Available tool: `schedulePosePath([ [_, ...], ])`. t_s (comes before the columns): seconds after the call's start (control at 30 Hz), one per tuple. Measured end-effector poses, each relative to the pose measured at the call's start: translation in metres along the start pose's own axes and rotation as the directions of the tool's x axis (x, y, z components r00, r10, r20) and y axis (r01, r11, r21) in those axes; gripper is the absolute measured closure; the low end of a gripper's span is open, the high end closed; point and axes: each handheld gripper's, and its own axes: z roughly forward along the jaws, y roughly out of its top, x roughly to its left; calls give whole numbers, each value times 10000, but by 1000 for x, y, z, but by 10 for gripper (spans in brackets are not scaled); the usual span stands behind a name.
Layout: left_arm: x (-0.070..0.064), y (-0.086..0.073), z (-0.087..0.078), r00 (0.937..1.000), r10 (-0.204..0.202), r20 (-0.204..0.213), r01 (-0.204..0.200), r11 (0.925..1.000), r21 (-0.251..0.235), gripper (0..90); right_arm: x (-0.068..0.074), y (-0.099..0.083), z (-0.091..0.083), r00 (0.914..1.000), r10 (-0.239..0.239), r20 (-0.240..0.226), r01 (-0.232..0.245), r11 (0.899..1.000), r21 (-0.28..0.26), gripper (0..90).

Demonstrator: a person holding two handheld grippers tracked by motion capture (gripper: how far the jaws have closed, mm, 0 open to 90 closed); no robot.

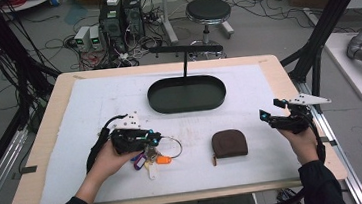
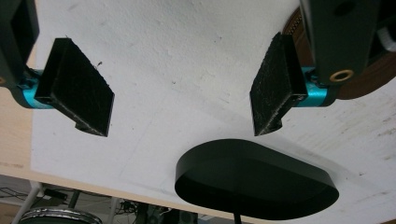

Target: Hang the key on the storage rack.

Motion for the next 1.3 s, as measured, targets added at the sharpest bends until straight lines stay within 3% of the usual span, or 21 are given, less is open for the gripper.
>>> schedulePosePath([
  [0.43,-1,-2,1,9990,5,442,-23,9992,397,792,1,0,2,10000,-86,-38,86,9999,83,224],
  [0.73,-2,-1,1,9986,196,500,-217,9989,409,859,1,0,2,9999,-140,-36,140,9998,120,229],
  [0.97,-1,2,-7,9985,193,514,-176,9993,-330,862,1,0,2,9999,-126,-44,126,9998,137,229],
  [1.1,-1,5,-15,9993,90,371,-57,9961,-880,863,1,0,3,9999,-120,-38,120,9998,159,230],
  [1.3,-1,15,-22,9996,260,132,-240,9908,-1334,863,0,0,4,9999,-145,7,145,9998,144,232],
])
